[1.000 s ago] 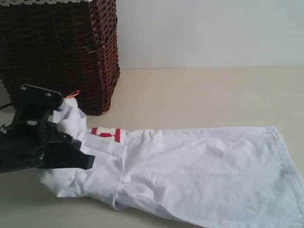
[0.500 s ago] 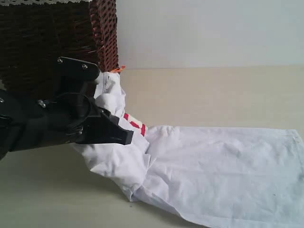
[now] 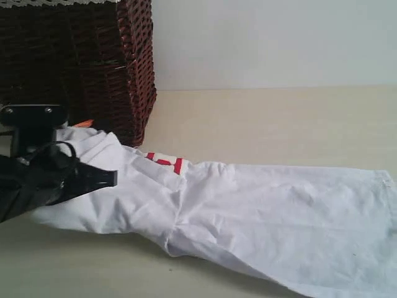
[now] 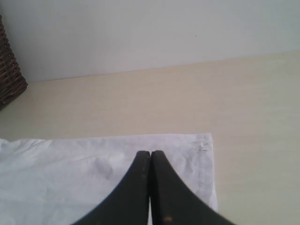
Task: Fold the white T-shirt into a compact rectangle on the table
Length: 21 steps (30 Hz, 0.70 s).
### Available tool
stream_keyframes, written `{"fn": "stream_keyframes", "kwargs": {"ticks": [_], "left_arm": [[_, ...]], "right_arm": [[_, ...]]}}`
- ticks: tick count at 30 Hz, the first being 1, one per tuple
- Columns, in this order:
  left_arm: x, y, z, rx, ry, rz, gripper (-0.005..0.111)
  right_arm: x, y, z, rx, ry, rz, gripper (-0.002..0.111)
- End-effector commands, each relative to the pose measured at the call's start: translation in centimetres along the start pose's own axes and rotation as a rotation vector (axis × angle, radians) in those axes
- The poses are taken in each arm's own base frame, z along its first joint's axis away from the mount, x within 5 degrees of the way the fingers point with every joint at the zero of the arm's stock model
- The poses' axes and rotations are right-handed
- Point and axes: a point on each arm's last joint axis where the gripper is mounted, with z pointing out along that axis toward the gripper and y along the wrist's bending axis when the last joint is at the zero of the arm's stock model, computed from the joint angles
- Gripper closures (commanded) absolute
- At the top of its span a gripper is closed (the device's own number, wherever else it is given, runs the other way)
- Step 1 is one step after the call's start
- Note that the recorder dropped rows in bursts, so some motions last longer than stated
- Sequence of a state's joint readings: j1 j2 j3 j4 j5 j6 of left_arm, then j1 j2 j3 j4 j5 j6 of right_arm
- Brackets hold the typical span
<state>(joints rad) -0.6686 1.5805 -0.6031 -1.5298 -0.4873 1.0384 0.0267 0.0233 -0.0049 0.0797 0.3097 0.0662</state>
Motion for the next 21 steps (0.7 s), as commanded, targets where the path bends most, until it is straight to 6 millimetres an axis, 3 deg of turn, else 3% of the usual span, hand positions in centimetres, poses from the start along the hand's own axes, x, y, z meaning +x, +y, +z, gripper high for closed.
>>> {"fn": "stream_keyframes", "kwargs": {"ticks": [1,12,21], "left_arm": [[0.0,3.6,-0.7,-0.144,-0.04,-0.064,0.107],[0.6,10.0,-2.9,-0.31,-0.093,-0.192,0.107],[0.0,10.4,-4.6,-0.271,-0.173,-0.177,0.107]], "right_arm": [[0.1,-0.1,0.1,0.006,0.002,-0.008,0.108],[0.1,-0.1,0.1,0.006,0.002,-0.008,0.108],[0.1,-0.1,0.1,0.006,0.002,-0.008,0.108]]}}
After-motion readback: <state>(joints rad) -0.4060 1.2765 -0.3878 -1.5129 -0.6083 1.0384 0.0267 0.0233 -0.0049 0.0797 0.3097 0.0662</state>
